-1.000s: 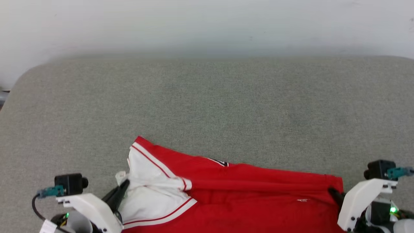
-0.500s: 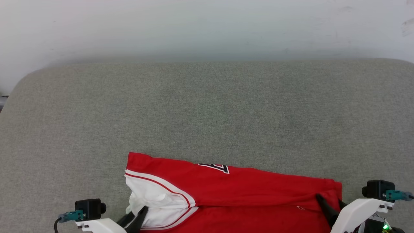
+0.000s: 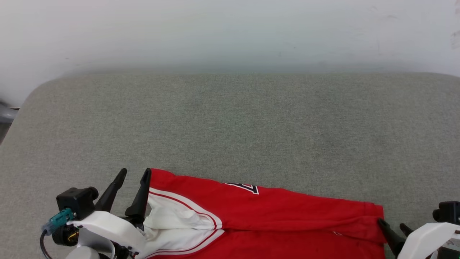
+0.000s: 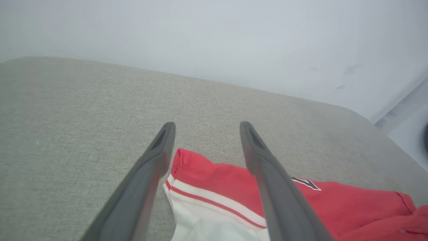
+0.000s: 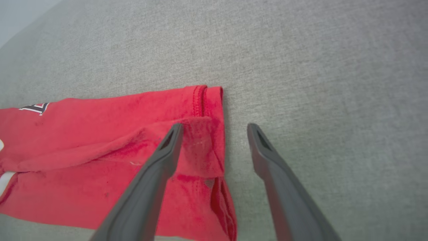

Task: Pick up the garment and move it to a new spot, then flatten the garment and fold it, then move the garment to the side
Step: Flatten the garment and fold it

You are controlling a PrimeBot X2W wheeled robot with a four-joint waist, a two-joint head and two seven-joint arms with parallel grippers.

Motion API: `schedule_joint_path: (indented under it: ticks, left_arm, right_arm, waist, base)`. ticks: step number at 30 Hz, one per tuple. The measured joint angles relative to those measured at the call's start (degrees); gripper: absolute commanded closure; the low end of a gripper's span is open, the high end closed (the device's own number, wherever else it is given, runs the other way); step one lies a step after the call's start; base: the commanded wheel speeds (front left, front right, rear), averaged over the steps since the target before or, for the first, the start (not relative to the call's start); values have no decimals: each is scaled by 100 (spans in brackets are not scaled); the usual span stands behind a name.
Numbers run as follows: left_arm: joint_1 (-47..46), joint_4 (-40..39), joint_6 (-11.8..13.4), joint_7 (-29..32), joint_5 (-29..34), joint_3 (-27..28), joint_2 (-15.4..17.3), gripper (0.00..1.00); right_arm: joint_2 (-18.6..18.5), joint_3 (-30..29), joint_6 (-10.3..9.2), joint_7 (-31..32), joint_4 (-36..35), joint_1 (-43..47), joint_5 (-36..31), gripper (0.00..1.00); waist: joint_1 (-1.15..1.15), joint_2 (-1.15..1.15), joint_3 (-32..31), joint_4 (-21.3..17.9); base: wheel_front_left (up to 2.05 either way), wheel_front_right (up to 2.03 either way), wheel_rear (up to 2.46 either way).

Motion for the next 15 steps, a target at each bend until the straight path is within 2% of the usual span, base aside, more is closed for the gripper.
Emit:
schedule_joint_path:
  ticks: [7, 15]
  left_arm:
    - [332, -573, -91, 0, 1245, 944, -487, 0]
    - [526, -988, -267, -1, 2053, 1606, -949, 0]
  right_arm:
    - [-85, -276, 0, 1053, -499, 26, -208, 0]
    - [-85, -204, 0, 1566, -480, -41, -368, 0]
  waist:
    - [0, 0, 37, 144]
    - [0, 0, 210, 318]
  base:
    - [0, 0, 0]
    - [0, 0, 0]
